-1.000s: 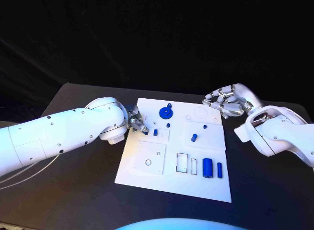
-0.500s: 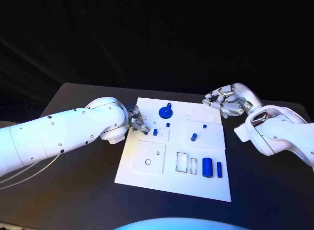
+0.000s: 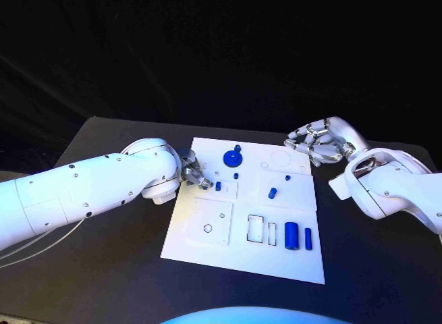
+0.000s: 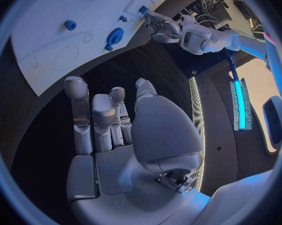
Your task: Assemble the parts on the task board
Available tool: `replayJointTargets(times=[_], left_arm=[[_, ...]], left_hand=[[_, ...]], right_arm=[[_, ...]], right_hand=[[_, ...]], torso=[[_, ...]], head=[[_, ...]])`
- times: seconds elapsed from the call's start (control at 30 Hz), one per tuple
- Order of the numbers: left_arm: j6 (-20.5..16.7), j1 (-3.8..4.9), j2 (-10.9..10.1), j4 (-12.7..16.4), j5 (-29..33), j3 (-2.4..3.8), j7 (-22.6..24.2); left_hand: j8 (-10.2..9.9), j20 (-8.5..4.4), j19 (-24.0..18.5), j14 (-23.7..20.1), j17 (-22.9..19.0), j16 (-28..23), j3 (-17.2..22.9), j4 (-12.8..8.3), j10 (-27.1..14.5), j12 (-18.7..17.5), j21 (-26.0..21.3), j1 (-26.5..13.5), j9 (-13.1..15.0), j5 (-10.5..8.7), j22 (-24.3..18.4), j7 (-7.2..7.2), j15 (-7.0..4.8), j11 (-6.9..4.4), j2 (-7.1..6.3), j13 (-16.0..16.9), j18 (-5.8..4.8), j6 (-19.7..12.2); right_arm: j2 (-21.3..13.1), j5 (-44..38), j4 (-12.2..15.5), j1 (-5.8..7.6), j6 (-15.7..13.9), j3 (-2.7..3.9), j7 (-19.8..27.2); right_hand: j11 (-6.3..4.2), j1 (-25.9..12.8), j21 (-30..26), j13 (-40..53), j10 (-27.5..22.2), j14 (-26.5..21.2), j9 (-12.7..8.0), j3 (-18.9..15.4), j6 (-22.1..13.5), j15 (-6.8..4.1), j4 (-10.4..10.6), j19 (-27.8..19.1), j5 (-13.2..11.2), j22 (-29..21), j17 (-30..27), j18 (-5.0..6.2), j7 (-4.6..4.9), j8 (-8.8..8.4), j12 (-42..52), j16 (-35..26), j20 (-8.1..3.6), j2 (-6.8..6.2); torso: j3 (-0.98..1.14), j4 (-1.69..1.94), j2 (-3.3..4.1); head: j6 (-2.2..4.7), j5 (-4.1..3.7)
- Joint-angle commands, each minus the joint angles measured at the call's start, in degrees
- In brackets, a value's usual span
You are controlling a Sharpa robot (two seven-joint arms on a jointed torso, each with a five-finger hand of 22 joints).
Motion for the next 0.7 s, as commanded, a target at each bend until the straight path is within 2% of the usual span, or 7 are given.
replayJointTargets(times=[0.03,0.17,0.37,0.53,0.7], left_arm=[[1.93,-0.25,0.18,-0.06,0.31,-0.16,-0.97],[1.88,-0.25,0.18,-0.20,0.31,-0.16,-1.06],[1.74,-0.25,-0.02,-0.18,0.31,-0.14,-1.09],[1.46,-0.24,-0.28,0.06,0.24,-0.09,-0.99],[0.65,-0.23,-0.59,0.47,0.55,0.16,-0.71]], left_hand=[[-0.22,-0.29,2.94,6.10,15.08,0.25,-0.68,0.11,-0.55,0.26,0.15,-0.54,0.01,0.16,11.37,-0.29,-0.40,0.06,0.24,-0.05,-0.54,0.33],[-0.47,-0.31,2.96,6.10,15.08,0.25,-1.96,0.72,-0.59,0.34,0.16,-0.57,0.28,0.17,11.40,-0.28,-0.40,0.08,0.41,0.01,-0.54,0.42],[-1.05,-0.35,2.97,6.10,15.08,0.25,-7.12,3.20,-0.59,0.70,0.15,-1.54,1.05,0.15,11.42,-0.22,-0.31,0.14,0.72,0.29,-0.54,0.90],[-1.55,-0.37,2.95,6.10,15.08,0.25,-9.92,4.32,-0.70,0.78,0.12,-0.90,1.46,0.25,11.41,-0.23,-0.35,0.13,1.32,0.32,-0.54,1.01],[-2.42,-0.48,2.49,5.86,14.21,-0.23,-13.95,6.16,-1.73,-0.26,-0.24,-0.42,1.99,0.29,10.87,0.10,-0.07,0.45,1.58,-0.93,-0.38,0.54]], right_arm=[[0.01,-0.62,0.09,-0.03,0.25,0.00,0.31],[0.03,-0.62,0.06,-0.03,0.25,0.00,0.34],[0.04,-0.62,0.02,-0.03,0.25,0.00,0.38],[0.04,-0.62,0.02,-0.04,0.24,0.00,0.42],[0.03,-0.57,-0.01,-0.04,0.23,0.00,0.61]], right_hand=[[0.02,-0.18,-0.27,-0.06,-0.53,0.32,0.09,-0.35,-0.36,0.02,-0.03,0.41,0.30,-0.02,-0.10,0.87,0.06,0.19,0.10,-0.29,0.00,0.62],[0.03,-0.20,-0.35,-0.07,-0.54,0.31,0.09,-0.38,-0.37,0.02,-0.02,0.39,0.29,-0.05,-0.13,0.89,0.07,0.19,0.10,-0.33,0.00,0.63],[0.03,-0.21,-0.38,-0.07,-0.54,0.31,0.09,-0.39,-0.37,0.02,-0.01,0.38,0.29,-0.07,-0.13,0.89,0.07,0.18,0.10,-0.33,0.00,0.63],[0.03,-0.21,-0.38,-0.07,-0.54,0.31,0.09,-0.39,-0.37,0.02,-0.01,0.38,0.29,-0.07,-0.13,0.89,0.07,0.18,0.10,-0.33,0.00,0.63],[0.08,-0.63,-0.54,-0.19,-0.61,0.30,0.08,-0.74,-0.48,0.05,0.07,0.37,0.23,-0.10,-0.16,0.90,0.11,0.16,0.06,-0.46,0.01,0.67]], torso=[[-0.01,-0.01,0.00],[0.00,0.02,0.02],[-0.02,0.00,-0.01],[-0.03,0.01,-0.01],[-0.05,-0.01,-0.03]], head=[[0.03,0.03],[0.07,-0.01],[0.09,-0.05],[0.12,-0.11],[0.16,-0.22]])
